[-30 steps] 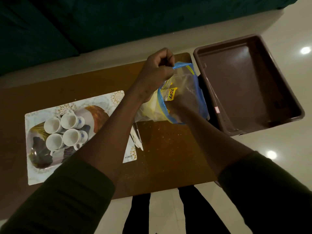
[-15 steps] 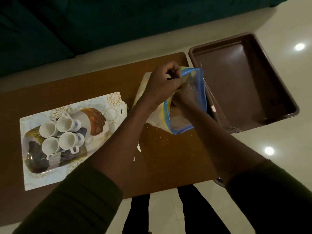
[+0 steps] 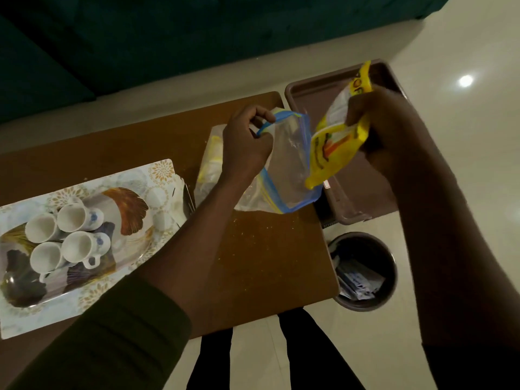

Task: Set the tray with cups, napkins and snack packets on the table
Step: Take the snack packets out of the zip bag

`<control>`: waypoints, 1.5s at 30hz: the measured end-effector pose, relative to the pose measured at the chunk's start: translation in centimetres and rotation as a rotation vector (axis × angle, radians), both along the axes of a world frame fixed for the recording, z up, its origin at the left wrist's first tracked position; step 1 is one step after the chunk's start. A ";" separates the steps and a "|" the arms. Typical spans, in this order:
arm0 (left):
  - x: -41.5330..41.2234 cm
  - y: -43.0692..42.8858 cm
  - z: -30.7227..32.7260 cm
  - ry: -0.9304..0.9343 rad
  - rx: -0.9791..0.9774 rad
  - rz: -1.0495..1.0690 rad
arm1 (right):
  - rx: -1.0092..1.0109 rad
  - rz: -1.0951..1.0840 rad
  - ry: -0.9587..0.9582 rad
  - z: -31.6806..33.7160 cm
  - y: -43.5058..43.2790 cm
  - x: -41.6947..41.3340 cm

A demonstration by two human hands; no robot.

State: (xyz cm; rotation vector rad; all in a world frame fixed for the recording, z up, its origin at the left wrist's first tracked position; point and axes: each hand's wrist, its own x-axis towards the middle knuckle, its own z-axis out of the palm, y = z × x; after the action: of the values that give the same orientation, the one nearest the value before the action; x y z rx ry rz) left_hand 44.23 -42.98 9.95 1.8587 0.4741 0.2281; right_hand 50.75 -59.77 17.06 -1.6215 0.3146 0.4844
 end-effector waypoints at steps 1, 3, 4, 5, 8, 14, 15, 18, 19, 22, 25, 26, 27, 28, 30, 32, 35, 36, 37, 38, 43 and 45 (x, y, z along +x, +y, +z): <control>0.1 -0.2 0.0 -0.005 -0.010 0.004 | -0.028 -0.053 -0.029 0.5 -1.0 0.4; 0.3 -0.8 0.3 -0.006 -0.023 -0.006 | -0.114 -0.136 -0.079 0.7 -2.9 1.0; 0.4 -1.1 0.5 -0.007 -0.021 -0.011 | -0.198 -0.147 -0.112 0.2 -3.6 1.3; 0.5 -1.4 0.7 -0.009 -0.018 -0.013 | -0.334 -0.118 -0.144 -0.7 -4.3 1.6; 1.0 -2.1 1.0 -0.022 -0.011 -0.010 | -0.726 0.012 -0.095 -4.9 -5.6 2.0; 1.1 -2.7 1.0 -0.029 -0.014 -0.073 | -0.675 -0.021 0.212 -13.5 -6.7 2.4; 1.0 -2.7 0.9 -0.022 -0.019 -0.087 | -0.500 -0.044 0.273 -14.0 -6.5 2.6; 0.9 -2.4 0.6 0.002 -0.024 -0.085 | -0.193 -0.144 0.270 -14.8 -6.3 3.7; 1.0 -2.1 0.5 0.005 -0.019 -0.076 | -0.277 -0.175 0.209 -15.0 -6.8 4.0; 1.3 -1.9 0.5 0.013 -0.018 -0.073 | -0.640 -0.031 -0.016 -15.2 -9.7 3.1; 1.5 -2.3 0.6 0.021 -0.043 -0.080 | -0.656 0.334 -0.128 -16.3 -11.8 0.4; 1.6 -2.5 0.6 0.020 -0.050 -0.078 | -0.659 0.411 -0.129 -16.8 -12.0 -0.5; 1.6 -2.7 0.6 0.018 -0.055 -0.078 | -0.691 0.451 -0.123 -17.3 -11.9 -1.2; 1.7 -2.8 0.5 0.017 -0.056 -0.079 | -0.734 0.463 -0.127 -17.9 -11.7 -1.7; 1.7 -3.0 0.4 0.018 -0.056 -0.084 | -0.808 0.462 -0.156 -18.8 -11.0 -2.5; 1.6 -2.9 0.3 0.019 -0.042 -0.090 | -0.868 0.414 -0.185 -19.2 -10.5 -2.7; 1.6 -2.4 0.0 0.018 -0.016 -0.082 | -0.957 0.341 -0.165 -18.9 -10.2 -1.9; 1.6 -2.1 0.0 0.018 -0.017 -0.068 | -0.966 0.352 -0.136 -18.6 -10.1 -1.6; 1.6 -1.9 0.0 0.014 -0.021 -0.055 | -0.969 0.369 -0.107 -18.1 -10.0 -1.4; 1.6 -1.7 -0.1 0.007 -0.023 -0.047 | -0.963 0.378 -0.089 -17.5 -9.9 -1.2; 1.6 -0.9 0.2 -0.005 -0.028 -0.035 | -0.703 0.059 -0.430 -12.1 -6.6 0.1; 1.6 -0.7 0.3 -0.017 -0.032 -0.022 | -0.511 0.036 -0.522 -9.7 -3.6 -0.1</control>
State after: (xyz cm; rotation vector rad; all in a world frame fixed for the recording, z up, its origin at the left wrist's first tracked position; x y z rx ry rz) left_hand 45.82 -43.69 10.23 1.8288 0.4435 0.2204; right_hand 50.67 -63.39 7.33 -2.1809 0.0093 -0.0156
